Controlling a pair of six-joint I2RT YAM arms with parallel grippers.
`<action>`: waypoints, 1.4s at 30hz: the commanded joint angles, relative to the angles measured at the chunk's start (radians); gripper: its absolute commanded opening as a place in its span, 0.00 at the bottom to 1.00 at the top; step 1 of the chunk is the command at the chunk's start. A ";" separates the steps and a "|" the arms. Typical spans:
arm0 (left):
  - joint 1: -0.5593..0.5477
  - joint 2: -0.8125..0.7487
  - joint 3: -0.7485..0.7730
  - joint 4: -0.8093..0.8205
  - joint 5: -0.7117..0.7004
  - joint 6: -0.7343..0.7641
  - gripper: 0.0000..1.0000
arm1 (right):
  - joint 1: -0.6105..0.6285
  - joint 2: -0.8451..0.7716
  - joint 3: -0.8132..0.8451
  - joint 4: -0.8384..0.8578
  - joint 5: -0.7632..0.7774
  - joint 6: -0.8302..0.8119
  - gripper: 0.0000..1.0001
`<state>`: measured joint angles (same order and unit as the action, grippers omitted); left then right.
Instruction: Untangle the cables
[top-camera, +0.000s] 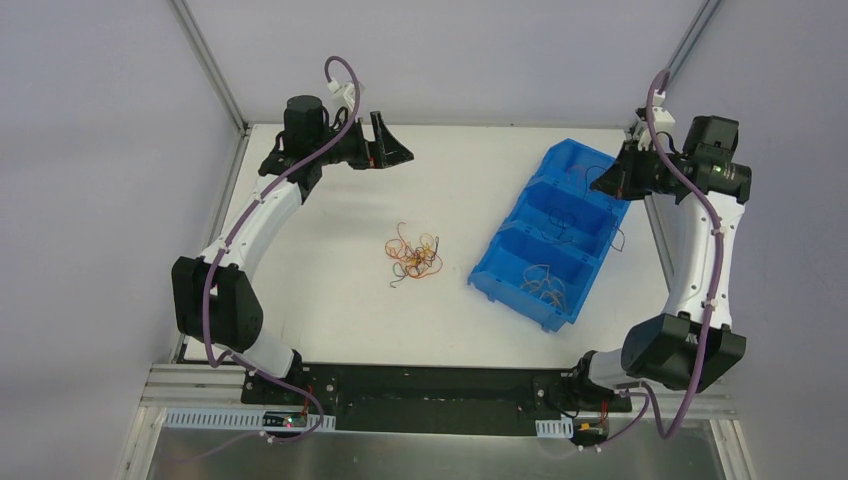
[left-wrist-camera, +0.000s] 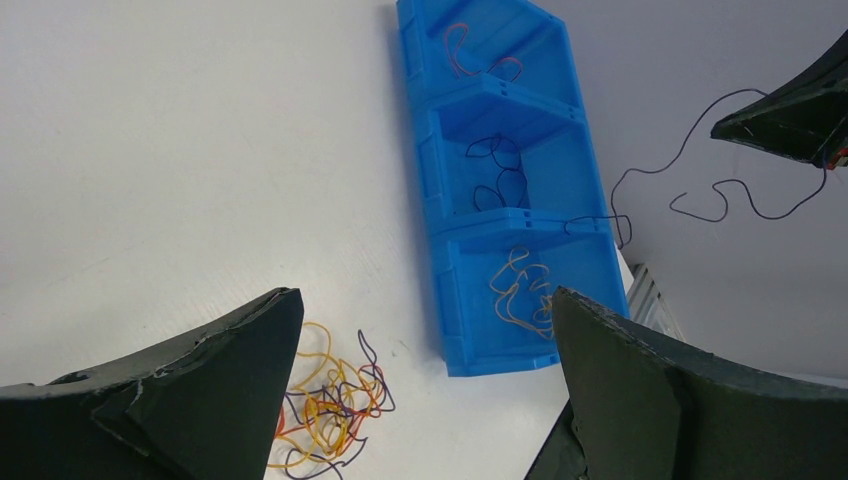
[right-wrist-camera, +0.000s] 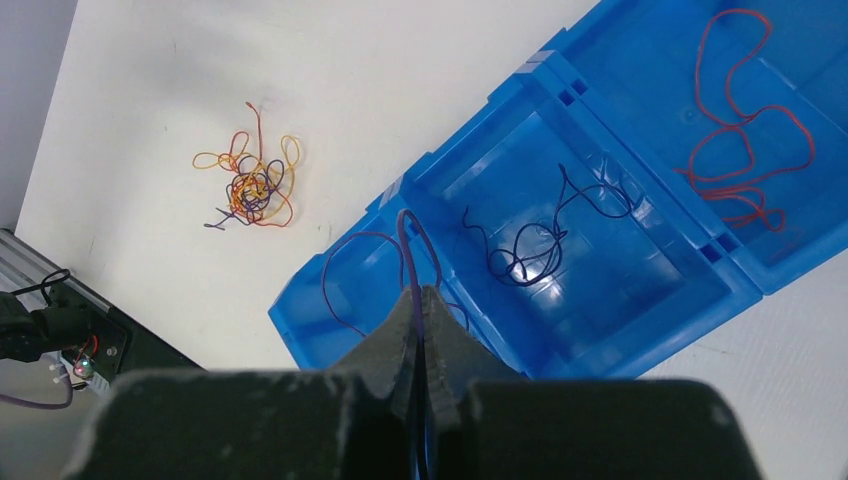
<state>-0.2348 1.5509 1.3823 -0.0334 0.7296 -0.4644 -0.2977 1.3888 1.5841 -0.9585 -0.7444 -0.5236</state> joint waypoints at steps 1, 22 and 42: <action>-0.003 -0.035 0.005 0.038 0.011 0.007 0.99 | -0.007 0.023 0.075 0.000 -0.044 -0.038 0.00; -0.003 -0.015 0.028 0.009 -0.001 0.022 0.99 | -0.027 0.183 0.141 0.118 -0.070 0.022 0.00; -0.003 -0.026 0.020 -0.014 -0.009 0.044 0.99 | -0.026 0.262 0.124 0.071 -0.091 0.015 0.78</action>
<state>-0.2348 1.5509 1.3823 -0.0578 0.7231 -0.4519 -0.3176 1.6608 1.6695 -0.8722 -0.7986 -0.5087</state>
